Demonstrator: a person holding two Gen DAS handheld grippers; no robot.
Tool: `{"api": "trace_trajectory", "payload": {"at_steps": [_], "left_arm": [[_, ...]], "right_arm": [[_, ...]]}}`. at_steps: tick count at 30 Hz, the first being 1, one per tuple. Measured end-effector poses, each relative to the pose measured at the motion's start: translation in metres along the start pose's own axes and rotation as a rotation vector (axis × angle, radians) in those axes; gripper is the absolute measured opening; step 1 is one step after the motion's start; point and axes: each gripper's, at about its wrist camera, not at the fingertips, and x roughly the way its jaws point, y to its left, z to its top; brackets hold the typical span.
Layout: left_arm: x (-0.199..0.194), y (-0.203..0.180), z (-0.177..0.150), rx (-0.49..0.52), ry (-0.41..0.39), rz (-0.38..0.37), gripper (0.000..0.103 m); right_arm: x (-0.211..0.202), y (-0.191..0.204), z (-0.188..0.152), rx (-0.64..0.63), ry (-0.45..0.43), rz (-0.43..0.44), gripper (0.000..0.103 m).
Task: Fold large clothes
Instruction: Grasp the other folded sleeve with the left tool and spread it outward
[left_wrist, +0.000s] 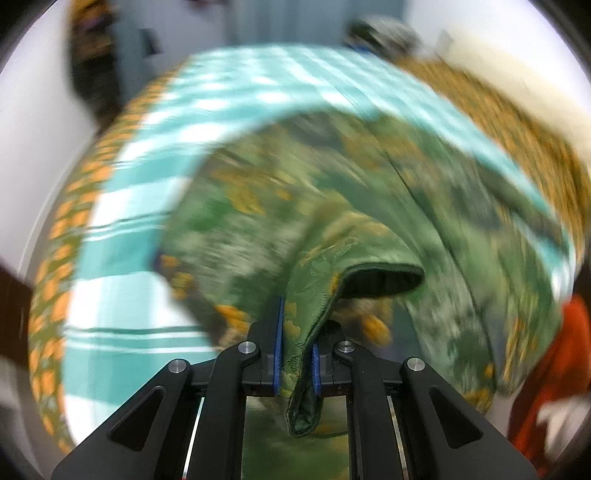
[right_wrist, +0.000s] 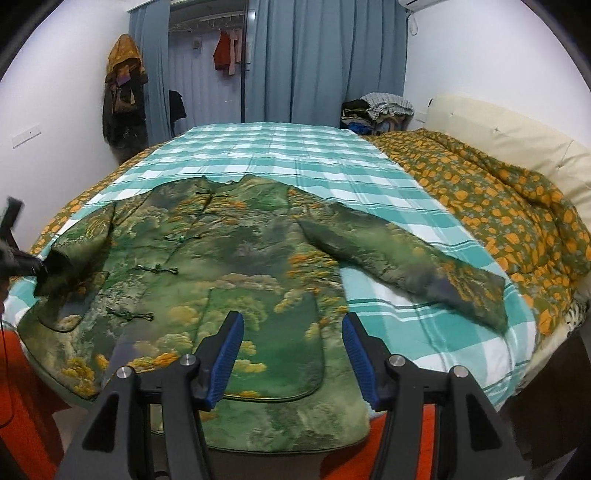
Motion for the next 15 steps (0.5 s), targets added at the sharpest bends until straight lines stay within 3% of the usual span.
{"api": "trace_trajectory", "payload": {"at_steps": [6,8,11,12,13,15], "left_arm": [[-0.052,0.115,0.002,-0.261,-0.101,0.231,0.011],[-0.058,0.150,-0.008,-0.344,-0.106,0.320,0.018],[-0.062,0.185,-0.027,-0.442,-0.104,0.505,0.036],[-0.063,0.189,-0.034,-0.460,-0.101,0.540,0.049],[-0.065,0.192,-0.043,-0.483,-0.100,0.564,0.054],[-0.066,0.191,-0.058,-0.512,-0.096,0.529,0.056]], "right_arm": [[-0.001,0.006,-0.001,-0.020,-0.009,0.003,0.057],[0.000,0.007,-0.001,-0.018,-0.008,0.008,0.057],[0.002,0.010,-0.001,-0.021,-0.003,0.014,0.057],[0.001,0.010,-0.001,-0.024,-0.003,0.015,0.057],[0.001,0.010,-0.001,-0.026,-0.001,0.013,0.057],[0.002,0.007,-0.001,-0.022,0.004,0.009,0.057]]}}
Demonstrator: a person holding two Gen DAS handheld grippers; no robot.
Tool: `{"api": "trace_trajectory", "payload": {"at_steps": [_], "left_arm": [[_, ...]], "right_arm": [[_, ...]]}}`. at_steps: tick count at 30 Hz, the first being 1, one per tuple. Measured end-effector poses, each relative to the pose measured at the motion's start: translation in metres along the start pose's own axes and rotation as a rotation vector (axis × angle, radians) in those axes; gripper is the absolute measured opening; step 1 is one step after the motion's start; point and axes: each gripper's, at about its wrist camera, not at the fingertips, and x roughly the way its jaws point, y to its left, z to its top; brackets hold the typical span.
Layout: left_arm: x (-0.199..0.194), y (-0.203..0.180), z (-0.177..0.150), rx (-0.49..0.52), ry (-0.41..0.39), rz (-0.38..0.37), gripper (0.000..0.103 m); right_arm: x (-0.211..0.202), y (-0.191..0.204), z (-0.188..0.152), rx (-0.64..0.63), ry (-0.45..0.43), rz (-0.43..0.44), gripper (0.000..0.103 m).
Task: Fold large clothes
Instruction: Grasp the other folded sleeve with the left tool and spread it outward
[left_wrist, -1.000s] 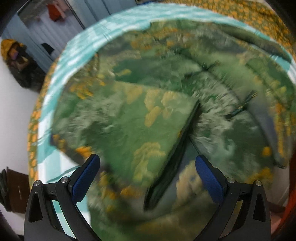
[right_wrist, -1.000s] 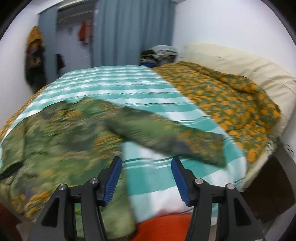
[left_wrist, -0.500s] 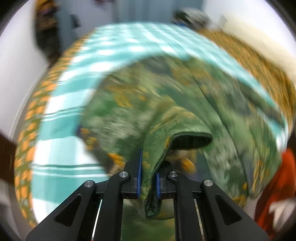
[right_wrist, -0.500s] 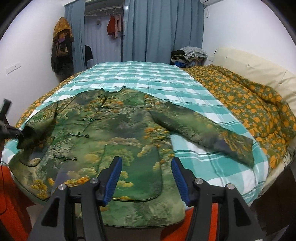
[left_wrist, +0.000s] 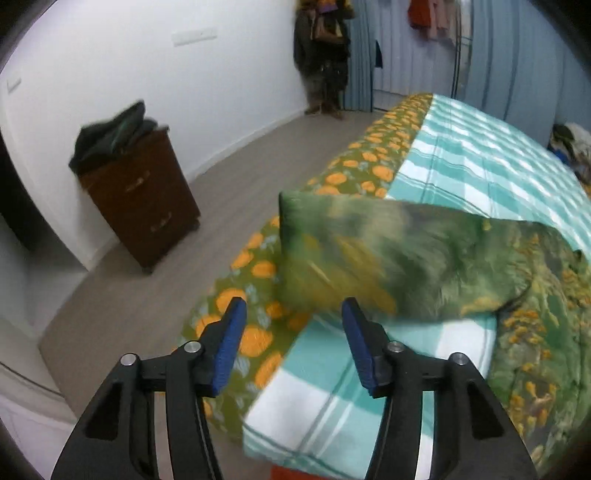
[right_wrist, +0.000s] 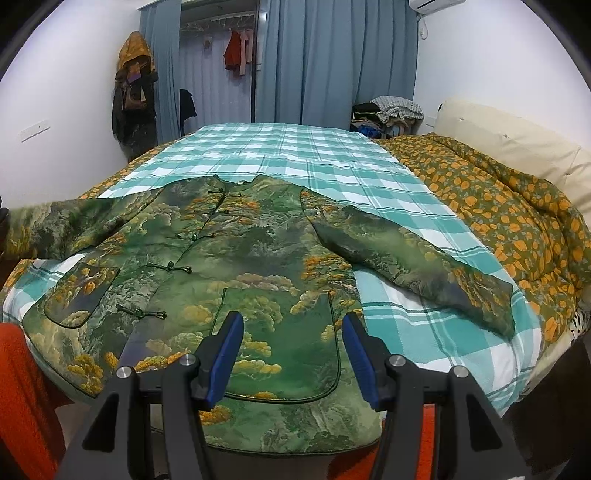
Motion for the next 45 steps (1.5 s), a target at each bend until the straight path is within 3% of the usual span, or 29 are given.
{"api": "trace_trajectory", "payload": {"at_steps": [2,4,6,8,12,15,18,21,25,27,28,29,30,35,45], "left_arm": [[-0.006,-0.009,-0.018,0.019,0.037,-0.082,0.058],[-0.010,-0.023,-0.032,0.062,0.076,-0.174,0.070],[-0.011,-0.054,-0.055,0.130,0.150,-0.308,0.077],[-0.005,-0.086,-0.070,0.190,0.215,-0.387,0.078],[0.008,-0.138,-0.106,0.326,0.310,-0.423,0.078],[0.020,-0.158,-0.124,0.357,0.385,-0.472,0.078],[0.016,-0.166,-0.133,0.379,0.413,-0.517,0.077],[0.016,-0.172,-0.141,0.398,0.432,-0.533,0.061],[0.020,-0.174,-0.146,0.378,0.452,-0.555,0.027],[0.017,-0.175,-0.148,0.379,0.441,-0.548,0.019],[0.016,-0.175,-0.148,0.383,0.434,-0.544,0.015],[0.013,-0.176,-0.149,0.396,0.421,-0.527,0.014],[0.010,-0.175,-0.150,0.401,0.414,-0.525,0.013],[-0.004,-0.168,-0.153,0.416,0.389,-0.531,0.011],[-0.026,-0.167,-0.172,0.508,0.352,-0.500,0.013]], "right_arm": [[0.002,-0.006,-0.001,0.012,0.014,-0.004,0.057],[0.009,-0.017,-0.002,0.037,0.045,-0.010,0.057],[0.017,-0.028,-0.003,0.063,0.080,-0.003,0.057],[0.028,-0.044,-0.006,0.098,0.126,0.000,0.059],[0.057,-0.078,-0.018,0.153,0.270,-0.006,0.062],[0.078,-0.100,-0.032,0.183,0.390,0.018,0.062],[0.090,-0.106,-0.043,0.187,0.449,0.068,0.062],[0.103,-0.101,-0.050,0.181,0.495,0.151,0.062],[0.116,-0.093,-0.049,0.136,0.533,0.168,0.062],[0.119,-0.093,-0.048,0.140,0.526,0.171,0.061],[0.119,-0.094,-0.046,0.148,0.523,0.177,0.057],[0.119,-0.095,-0.045,0.159,0.516,0.198,0.030],[0.119,-0.094,-0.045,0.157,0.518,0.194,0.022],[0.111,-0.085,-0.040,0.106,0.488,0.151,0.016],[0.101,-0.082,-0.034,0.077,0.465,0.105,0.015]]}}
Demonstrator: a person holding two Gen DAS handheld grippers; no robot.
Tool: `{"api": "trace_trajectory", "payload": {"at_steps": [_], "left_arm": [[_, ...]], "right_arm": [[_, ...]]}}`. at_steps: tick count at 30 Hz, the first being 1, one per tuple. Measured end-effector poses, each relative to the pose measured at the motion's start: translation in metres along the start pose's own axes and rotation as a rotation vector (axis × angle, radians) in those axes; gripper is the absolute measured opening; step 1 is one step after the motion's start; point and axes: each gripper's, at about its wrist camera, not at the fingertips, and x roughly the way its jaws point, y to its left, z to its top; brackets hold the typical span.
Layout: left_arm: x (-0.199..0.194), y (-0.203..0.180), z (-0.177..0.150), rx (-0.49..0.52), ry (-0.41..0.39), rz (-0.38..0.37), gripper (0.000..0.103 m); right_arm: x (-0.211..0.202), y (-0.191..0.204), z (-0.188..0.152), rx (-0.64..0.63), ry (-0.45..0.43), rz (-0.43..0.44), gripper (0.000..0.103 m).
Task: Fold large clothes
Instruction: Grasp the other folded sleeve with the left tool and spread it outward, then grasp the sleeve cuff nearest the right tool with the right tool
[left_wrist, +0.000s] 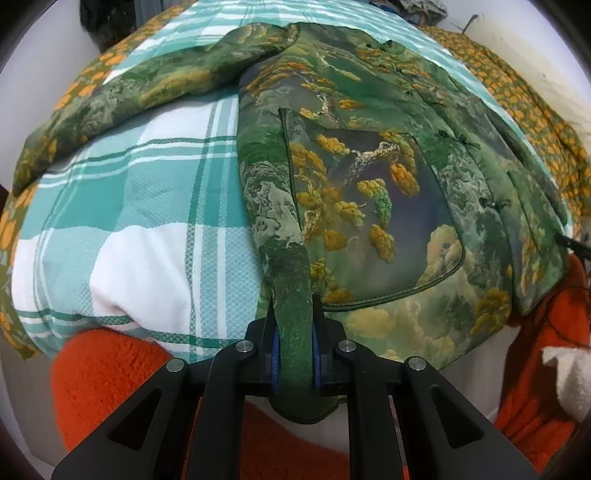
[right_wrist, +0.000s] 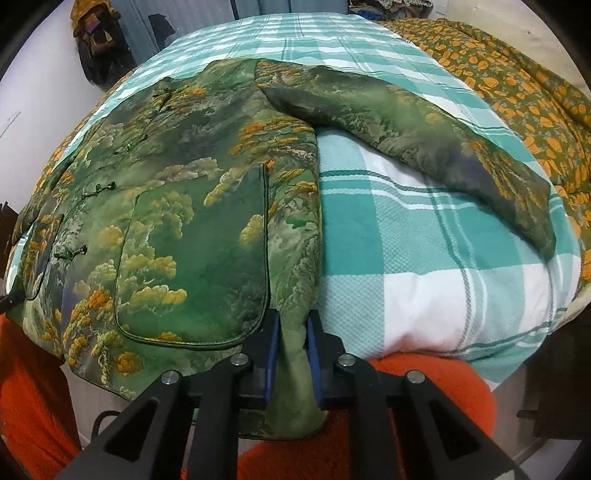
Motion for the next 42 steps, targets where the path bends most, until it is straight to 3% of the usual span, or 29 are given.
{"api": "trace_trajectory", "payload": {"at_steps": [3,5,6,9,10,11,13,21,25,30,42], "left_arm": [[-0.009,0.003,0.005,-0.014,-0.034,0.014,0.023],[-0.021,0.004,0.005,-0.021,-0.077,0.027,0.033],[-0.030,0.004,0.006,-0.024,-0.105,0.030,0.039],[-0.059,0.003,0.012,-0.040,-0.194,0.023,0.063],[-0.069,0.002,0.014,-0.048,-0.229,0.034,0.075],[-0.079,0.000,0.017,-0.056,-0.266,0.055,0.080],[-0.097,-0.003,0.024,-0.072,-0.342,0.094,0.094],[-0.127,-0.021,0.038,-0.041,-0.488,0.165,0.098],[-0.130,-0.033,0.031,-0.009,-0.497,0.159,0.098],[-0.131,-0.038,0.027,-0.060,-0.479,0.058,0.098],[-0.131,-0.059,0.028,-0.015,-0.475,0.079,0.099]], "right_arm": [[-0.001,0.002,0.003,0.004,-0.024,-0.020,0.019],[-0.009,0.004,0.004,0.000,-0.070,-0.044,0.034],[-0.015,0.007,0.004,-0.005,-0.104,-0.055,0.036],[-0.033,0.013,0.002,-0.016,-0.199,-0.101,0.040],[-0.039,0.014,0.001,-0.017,-0.228,-0.119,0.046],[-0.044,0.016,0.001,-0.016,-0.257,-0.134,0.054],[-0.054,0.020,-0.004,-0.016,-0.304,-0.151,0.057],[-0.078,0.048,-0.003,-0.071,-0.440,-0.182,0.057],[-0.082,0.052,-0.007,-0.071,-0.465,-0.192,0.057],[-0.084,0.044,-0.011,-0.035,-0.466,-0.199,0.057],[-0.104,0.047,-0.010,-0.037,-0.532,-0.201,0.057]]}}
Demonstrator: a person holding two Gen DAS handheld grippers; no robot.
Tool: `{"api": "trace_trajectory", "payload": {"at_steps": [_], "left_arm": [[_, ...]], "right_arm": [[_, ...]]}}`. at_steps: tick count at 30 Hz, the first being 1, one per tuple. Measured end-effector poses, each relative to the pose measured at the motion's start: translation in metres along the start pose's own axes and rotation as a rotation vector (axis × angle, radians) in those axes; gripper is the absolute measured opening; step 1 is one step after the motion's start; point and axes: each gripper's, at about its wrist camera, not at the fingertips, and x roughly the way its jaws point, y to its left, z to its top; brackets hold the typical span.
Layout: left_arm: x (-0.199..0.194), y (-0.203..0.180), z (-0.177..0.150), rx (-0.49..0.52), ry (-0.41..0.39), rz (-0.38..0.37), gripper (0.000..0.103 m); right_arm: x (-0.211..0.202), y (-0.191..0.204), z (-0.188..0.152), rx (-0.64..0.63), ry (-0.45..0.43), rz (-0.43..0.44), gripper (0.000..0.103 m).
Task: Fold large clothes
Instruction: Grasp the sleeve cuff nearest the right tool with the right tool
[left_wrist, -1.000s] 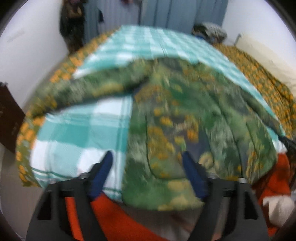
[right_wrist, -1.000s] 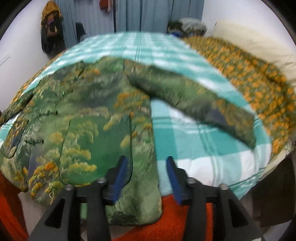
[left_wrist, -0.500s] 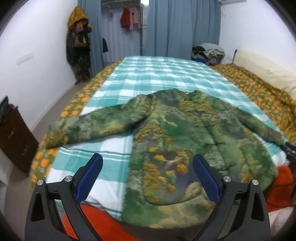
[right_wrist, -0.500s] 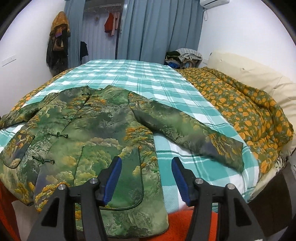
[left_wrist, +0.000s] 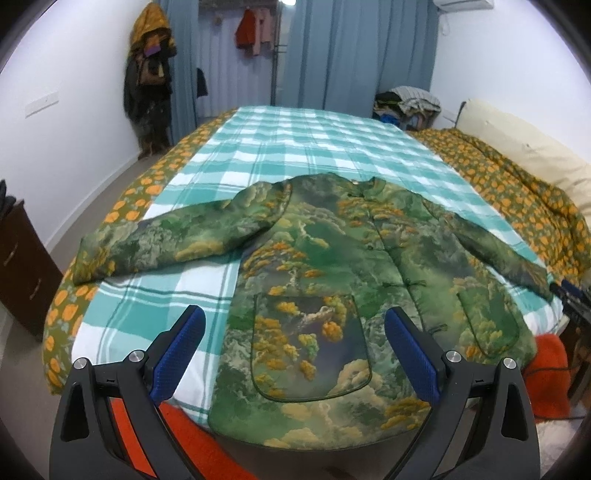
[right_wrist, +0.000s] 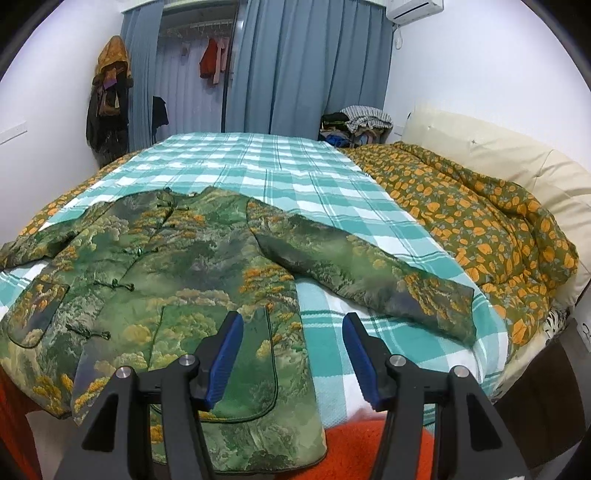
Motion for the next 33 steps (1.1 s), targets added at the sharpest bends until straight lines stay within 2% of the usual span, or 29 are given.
{"api": "trace_trajectory", "payload": {"at_steps": [1,6,16,22,27,33], "left_arm": [[0.001,-0.001,0.001,0.005,0.002,-0.001,0.102],[0.001,-0.009,0.007,0.040,-0.004,0.014,0.102],[0.012,-0.020,0.009,0.101,0.017,0.070,0.102],[0.023,-0.018,0.012,0.056,0.058,0.075,0.102],[0.031,-0.011,0.015,-0.004,0.092,0.073,0.102],[0.031,-0.012,0.014,0.001,0.097,0.088,0.102]], "right_arm": [[-0.001,-0.001,0.003,0.001,-0.005,0.002,0.057],[0.000,-0.013,0.014,0.022,-0.019,-0.002,0.057],[0.029,-0.077,0.018,0.189,0.049,-0.020,0.057],[0.057,-0.134,0.004,0.380,0.105,-0.011,0.057],[0.091,-0.183,-0.023,0.589,0.174,0.023,0.057],[0.137,-0.230,-0.057,0.821,0.247,0.053,0.057]]}}
